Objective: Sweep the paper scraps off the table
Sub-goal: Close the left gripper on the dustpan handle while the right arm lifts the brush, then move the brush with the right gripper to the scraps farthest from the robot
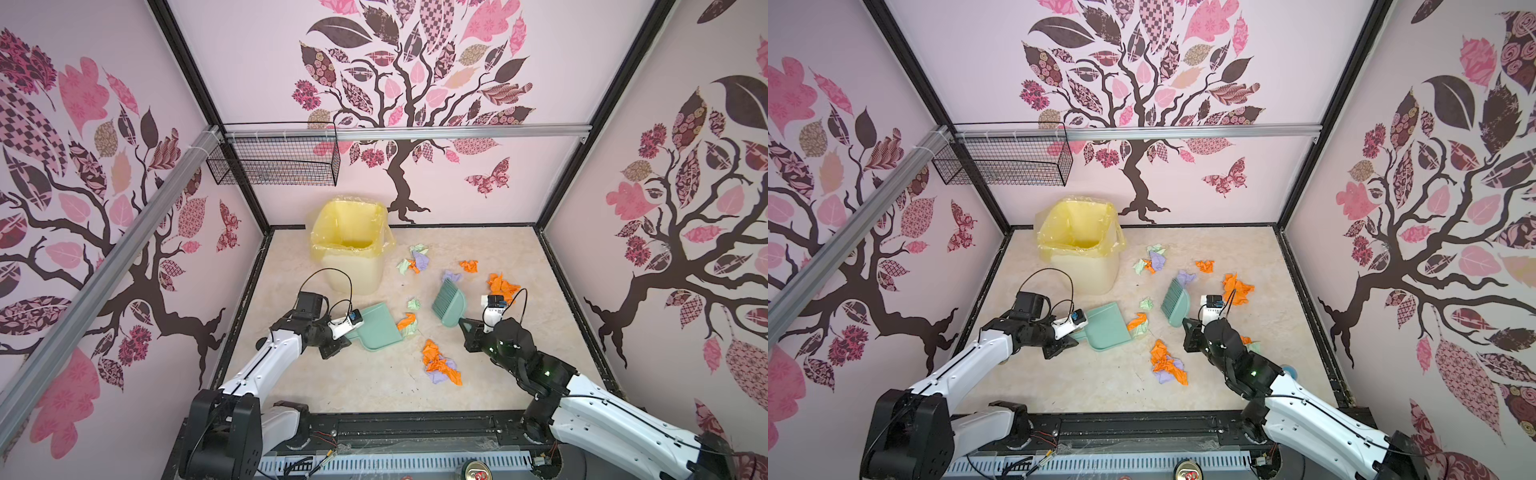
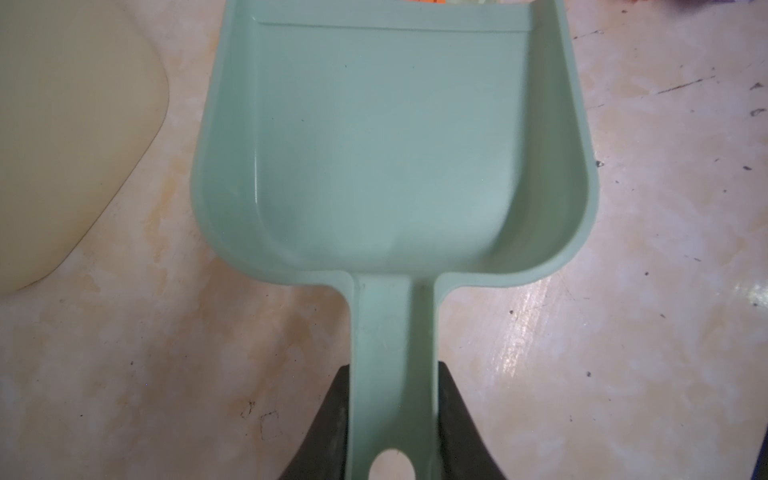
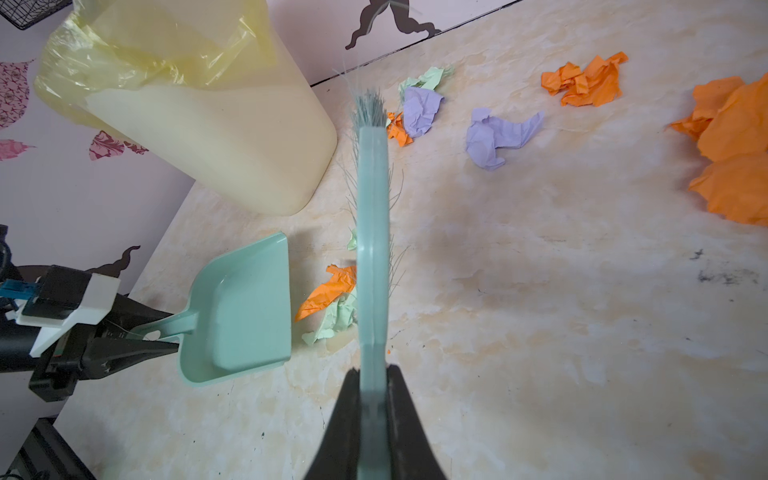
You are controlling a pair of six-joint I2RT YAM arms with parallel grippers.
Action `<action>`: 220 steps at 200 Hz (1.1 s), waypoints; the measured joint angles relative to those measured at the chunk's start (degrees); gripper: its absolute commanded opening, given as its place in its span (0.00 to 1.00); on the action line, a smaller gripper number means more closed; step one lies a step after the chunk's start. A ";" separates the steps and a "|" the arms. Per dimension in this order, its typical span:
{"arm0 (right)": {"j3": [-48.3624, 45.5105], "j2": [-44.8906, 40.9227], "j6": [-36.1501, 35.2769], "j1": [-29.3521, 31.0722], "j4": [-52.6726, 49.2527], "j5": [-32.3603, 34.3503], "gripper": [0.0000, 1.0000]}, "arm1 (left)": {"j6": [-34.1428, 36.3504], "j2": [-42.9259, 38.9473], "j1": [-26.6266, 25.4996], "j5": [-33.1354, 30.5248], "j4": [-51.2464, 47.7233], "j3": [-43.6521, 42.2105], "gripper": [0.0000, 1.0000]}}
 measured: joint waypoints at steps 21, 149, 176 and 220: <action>0.02 0.26 -0.04 0.00 0.02 0.02 0.00 | 1.07 0.70 -0.35 -0.87 -0.33 0.00 0.10; 50.58 47.36 -41.42 -2.23 -14.93 23.71 0.00 | 6.49 2.23 -0.39 -4.79 -10.16 3.78 0.08; 59.56 60.33 -54.16 -7.08 -10.16 25.42 0.00 | 6.10 -1.99 -0.37 -3.93 -11.32 3.28 0.08; 64.98 70.82 -72.70 -11.58 -0.85 25.40 0.00 | 5.09 -7.85 -0.44 -3.08 -12.39 0.59 0.08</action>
